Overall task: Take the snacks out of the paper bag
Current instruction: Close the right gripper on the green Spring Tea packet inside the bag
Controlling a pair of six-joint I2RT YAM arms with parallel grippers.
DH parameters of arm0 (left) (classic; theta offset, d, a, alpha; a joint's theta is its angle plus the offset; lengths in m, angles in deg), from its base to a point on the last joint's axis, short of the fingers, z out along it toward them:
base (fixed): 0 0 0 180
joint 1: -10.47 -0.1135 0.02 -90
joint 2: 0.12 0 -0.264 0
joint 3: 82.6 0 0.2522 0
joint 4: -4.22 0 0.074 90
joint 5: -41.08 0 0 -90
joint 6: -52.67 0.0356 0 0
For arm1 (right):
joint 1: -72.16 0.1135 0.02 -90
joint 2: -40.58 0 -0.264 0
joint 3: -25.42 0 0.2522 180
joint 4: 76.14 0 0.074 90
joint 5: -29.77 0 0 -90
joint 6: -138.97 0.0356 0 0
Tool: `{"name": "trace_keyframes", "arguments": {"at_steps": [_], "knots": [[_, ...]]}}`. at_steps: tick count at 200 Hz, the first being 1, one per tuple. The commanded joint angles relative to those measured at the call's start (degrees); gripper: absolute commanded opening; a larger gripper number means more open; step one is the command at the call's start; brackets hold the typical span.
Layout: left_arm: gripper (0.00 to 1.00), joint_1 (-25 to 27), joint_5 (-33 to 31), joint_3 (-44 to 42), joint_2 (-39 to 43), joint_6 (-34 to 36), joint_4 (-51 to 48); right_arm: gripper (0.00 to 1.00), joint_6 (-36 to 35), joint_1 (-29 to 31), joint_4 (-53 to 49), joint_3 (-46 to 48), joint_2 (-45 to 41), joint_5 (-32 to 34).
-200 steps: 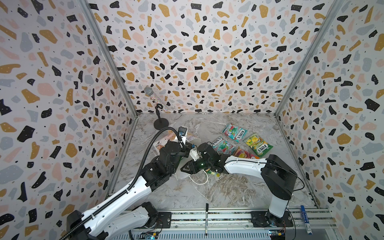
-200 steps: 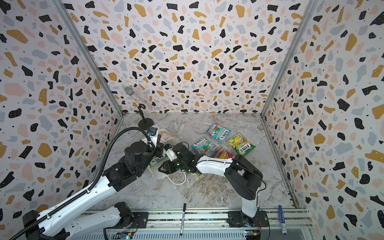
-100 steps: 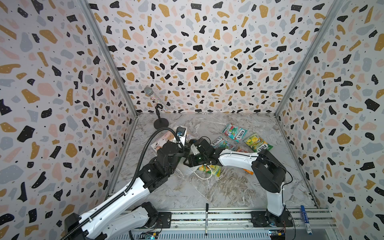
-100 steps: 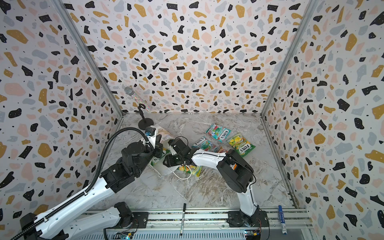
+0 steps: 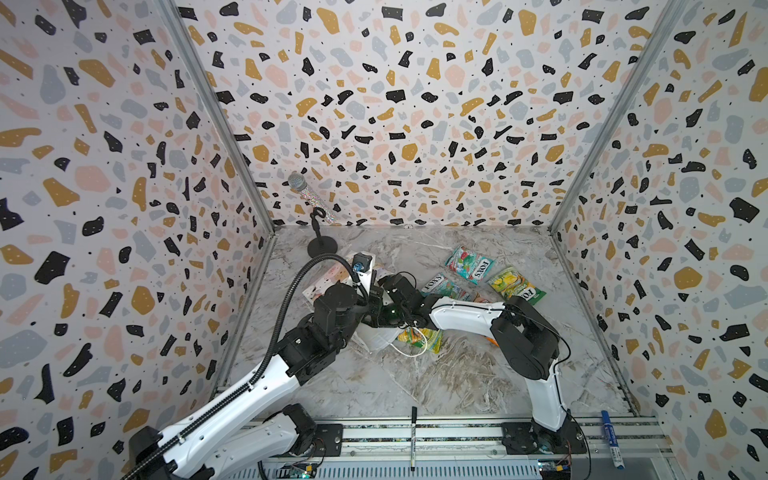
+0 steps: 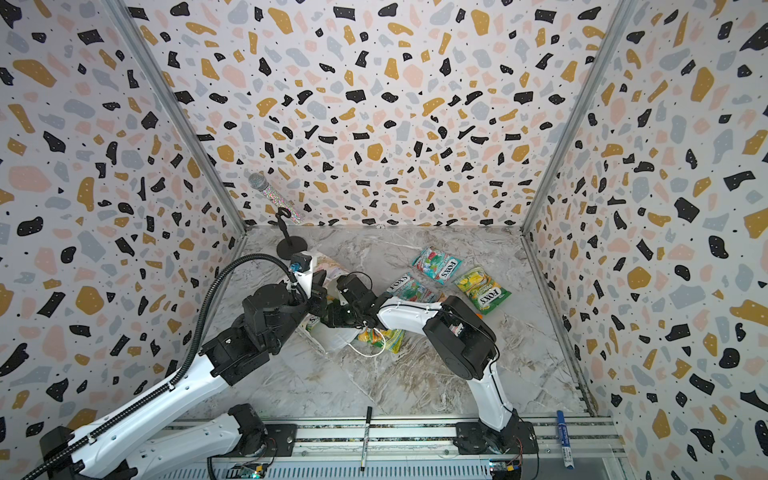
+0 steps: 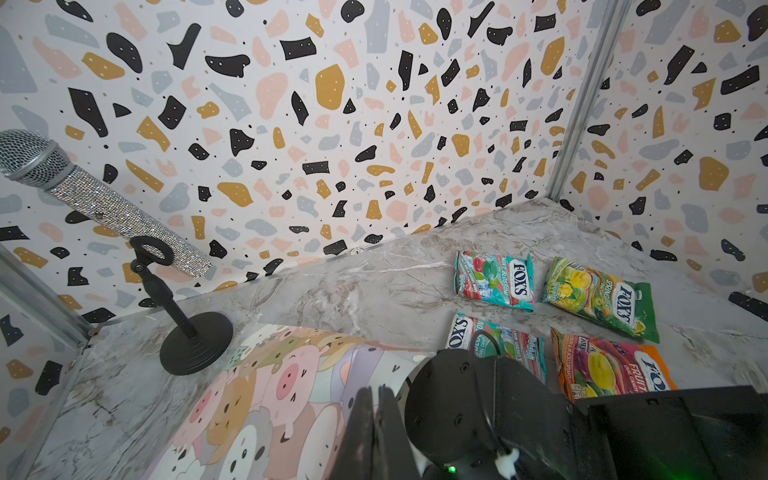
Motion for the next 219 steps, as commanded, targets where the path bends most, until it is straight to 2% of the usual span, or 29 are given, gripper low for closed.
{"name": "trace_keyframes", "arguments": {"at_steps": [1,37,74,113,175,199,219], "knots": [[0.0,-0.28,0.33,0.25,0.81,-0.39,3.95,0.48,6.51,-0.13,4.42,-0.15,1.06,1.18],[0.0,-0.27,0.32,0.25,0.82,-0.27,3.93,0.48,12.39,0.15,1.67,-2.93,3.48,3.28],[0.0,-0.3,0.5,0.16,0.89,-0.08,3.96,0.48,15.17,0.59,1.13,-3.22,4.13,6.71],[0.0,-0.28,1.37,0.07,1.24,0.09,4.19,0.49,17.57,0.89,4.8,-3.79,5.38,7.5],[0.0,-0.28,0.81,-0.01,1.69,0.22,4.11,0.42,21.52,1.65,9.81,-5.04,7.66,9.59],[0.0,-0.33,-0.17,-0.1,1.76,0.22,4.02,0.31,20.0,1.93,10.65,-5.6,7.85,9.12],[0.0,-0.28,-2.01,-0.02,1.55,0.14,3.78,0.14,17.41,2.39,10.21,-4.75,6.39,9.43]]}}
